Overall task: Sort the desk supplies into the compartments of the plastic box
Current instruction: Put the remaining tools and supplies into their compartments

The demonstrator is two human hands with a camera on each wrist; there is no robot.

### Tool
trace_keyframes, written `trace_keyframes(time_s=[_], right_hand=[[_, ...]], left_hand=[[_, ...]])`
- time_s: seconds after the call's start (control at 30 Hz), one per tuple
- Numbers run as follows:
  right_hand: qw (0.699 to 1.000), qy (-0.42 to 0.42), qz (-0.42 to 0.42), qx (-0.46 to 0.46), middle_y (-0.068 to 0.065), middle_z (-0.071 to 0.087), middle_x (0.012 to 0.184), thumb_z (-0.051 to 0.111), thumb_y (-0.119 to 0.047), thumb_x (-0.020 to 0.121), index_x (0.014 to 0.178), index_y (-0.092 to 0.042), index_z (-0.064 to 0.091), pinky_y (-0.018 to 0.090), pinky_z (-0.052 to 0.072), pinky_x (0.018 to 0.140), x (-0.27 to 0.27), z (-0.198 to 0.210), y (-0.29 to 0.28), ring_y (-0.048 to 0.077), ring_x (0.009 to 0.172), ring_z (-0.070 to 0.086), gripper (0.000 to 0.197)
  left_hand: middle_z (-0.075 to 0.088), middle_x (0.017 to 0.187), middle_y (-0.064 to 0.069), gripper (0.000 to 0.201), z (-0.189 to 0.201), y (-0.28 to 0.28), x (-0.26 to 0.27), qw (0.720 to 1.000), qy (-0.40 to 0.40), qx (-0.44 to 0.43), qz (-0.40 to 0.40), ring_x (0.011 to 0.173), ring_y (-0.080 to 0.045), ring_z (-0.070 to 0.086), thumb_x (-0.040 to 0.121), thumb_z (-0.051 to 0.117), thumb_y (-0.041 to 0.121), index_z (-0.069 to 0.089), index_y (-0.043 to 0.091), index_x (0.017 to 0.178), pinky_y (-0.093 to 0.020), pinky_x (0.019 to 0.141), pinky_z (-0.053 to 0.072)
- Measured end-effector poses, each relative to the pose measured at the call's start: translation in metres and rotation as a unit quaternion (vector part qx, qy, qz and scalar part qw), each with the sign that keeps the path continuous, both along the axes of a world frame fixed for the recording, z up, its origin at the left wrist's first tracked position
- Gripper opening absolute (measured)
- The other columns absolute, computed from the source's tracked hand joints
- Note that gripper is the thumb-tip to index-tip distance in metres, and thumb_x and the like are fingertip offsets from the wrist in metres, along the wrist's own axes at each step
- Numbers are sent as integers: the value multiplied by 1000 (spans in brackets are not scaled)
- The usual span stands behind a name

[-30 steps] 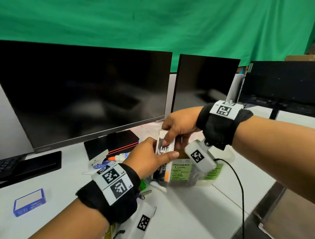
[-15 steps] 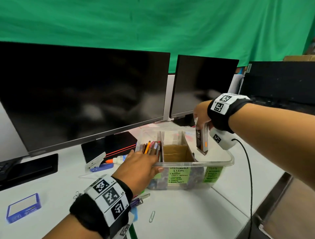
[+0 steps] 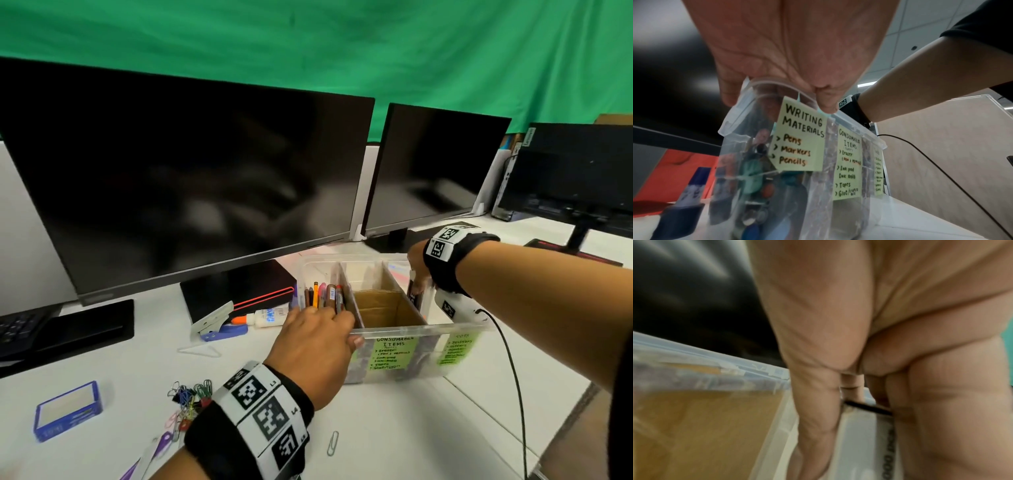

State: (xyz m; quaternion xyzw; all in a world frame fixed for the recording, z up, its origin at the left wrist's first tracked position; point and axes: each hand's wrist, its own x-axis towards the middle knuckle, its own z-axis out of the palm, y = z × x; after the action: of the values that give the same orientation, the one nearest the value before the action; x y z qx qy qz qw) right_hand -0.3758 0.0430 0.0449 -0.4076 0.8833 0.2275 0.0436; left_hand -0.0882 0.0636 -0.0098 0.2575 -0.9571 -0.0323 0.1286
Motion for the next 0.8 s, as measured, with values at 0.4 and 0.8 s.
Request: trace_keyframes(time_s=[0.4,0.8], right_hand=[[996,32,17,-75,2,67,105,73,-59,68,121,-11,61,31,49,89,46,39,10,24,98,62,72],[925,-200,272,-175,-15,60,94,69,-51,76,107,-38,60,16,40,69,162,12,63,6,85,56,34]], left_hand=[[47,121,6,22,5,-10,10,974,107,194,-54,119,-12,38,98,40,38,51,24,112,-31,103,34],[61,104,3,7,-13,-100,105,949,108,229,190,93,-17,57,90,60,22,63,23,96,-27,82,45]])
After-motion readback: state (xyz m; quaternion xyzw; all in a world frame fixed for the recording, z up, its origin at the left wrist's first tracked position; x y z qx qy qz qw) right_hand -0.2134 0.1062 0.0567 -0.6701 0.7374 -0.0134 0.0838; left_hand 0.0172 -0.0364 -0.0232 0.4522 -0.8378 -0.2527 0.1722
